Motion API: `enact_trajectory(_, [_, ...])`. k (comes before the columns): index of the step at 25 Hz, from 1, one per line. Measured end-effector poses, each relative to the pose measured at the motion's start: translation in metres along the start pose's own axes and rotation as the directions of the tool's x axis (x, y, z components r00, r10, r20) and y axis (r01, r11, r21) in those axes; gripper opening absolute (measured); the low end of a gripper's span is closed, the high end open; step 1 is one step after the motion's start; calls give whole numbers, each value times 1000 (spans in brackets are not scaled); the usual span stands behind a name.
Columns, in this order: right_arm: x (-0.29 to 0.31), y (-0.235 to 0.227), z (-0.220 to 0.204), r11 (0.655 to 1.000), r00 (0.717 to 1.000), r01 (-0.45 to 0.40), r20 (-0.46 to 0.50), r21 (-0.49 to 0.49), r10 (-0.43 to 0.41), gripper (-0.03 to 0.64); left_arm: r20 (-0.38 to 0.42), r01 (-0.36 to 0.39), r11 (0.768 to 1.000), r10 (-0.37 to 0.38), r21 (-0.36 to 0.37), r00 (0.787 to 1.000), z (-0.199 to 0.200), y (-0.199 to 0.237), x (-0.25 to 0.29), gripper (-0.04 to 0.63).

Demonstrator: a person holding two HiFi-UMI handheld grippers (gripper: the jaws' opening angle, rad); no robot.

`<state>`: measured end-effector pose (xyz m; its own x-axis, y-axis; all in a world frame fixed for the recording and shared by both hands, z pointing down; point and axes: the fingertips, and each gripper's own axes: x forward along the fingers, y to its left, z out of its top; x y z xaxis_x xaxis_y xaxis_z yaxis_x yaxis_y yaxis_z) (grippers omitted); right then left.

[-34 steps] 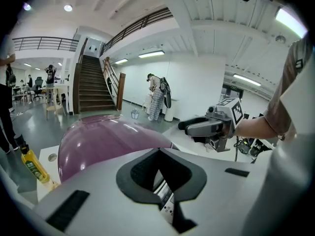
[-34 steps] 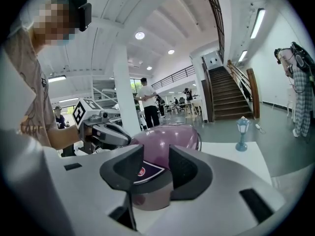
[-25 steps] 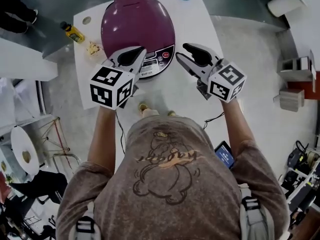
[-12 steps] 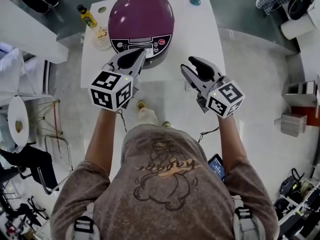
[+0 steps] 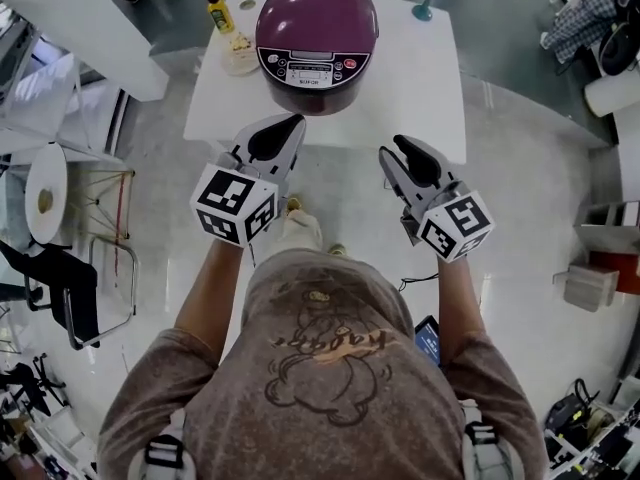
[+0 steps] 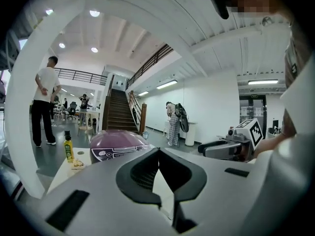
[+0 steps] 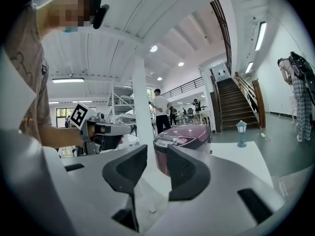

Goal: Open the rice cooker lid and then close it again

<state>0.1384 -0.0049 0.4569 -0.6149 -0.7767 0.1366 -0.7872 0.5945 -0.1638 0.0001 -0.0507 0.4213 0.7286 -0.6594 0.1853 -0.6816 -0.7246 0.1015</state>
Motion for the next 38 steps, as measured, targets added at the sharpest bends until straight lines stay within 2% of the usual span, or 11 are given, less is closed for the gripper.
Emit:
enact_trajectory(5, [-8,20,-9,1000,999,14,32,-2,-14,72,36,-45,999,45,-7,998,-16,-9,-27,20])
enact_trajectory(11, [-16,20,-12,995,992,96,84,9,-97,6,71,-93,996,94,-18,993,-36,-13,-45,20])
enact_trajectory(24, [-23,-1,-34,980,976,200,82,21,-201,2,86,-153,987,156,-43,984,-57,-3,-45,20])
enact_trajectory(30, [-20,-2,-50,979,978,202,48,17,-203,2,76,-173,983,177,-55,981,-68,3,-45,20])
enact_trajectory(38, [-22,-6,-52,977,976,212,49,21,-212,0,74,-180,981,185,-71,980,-72,6,-43,20])
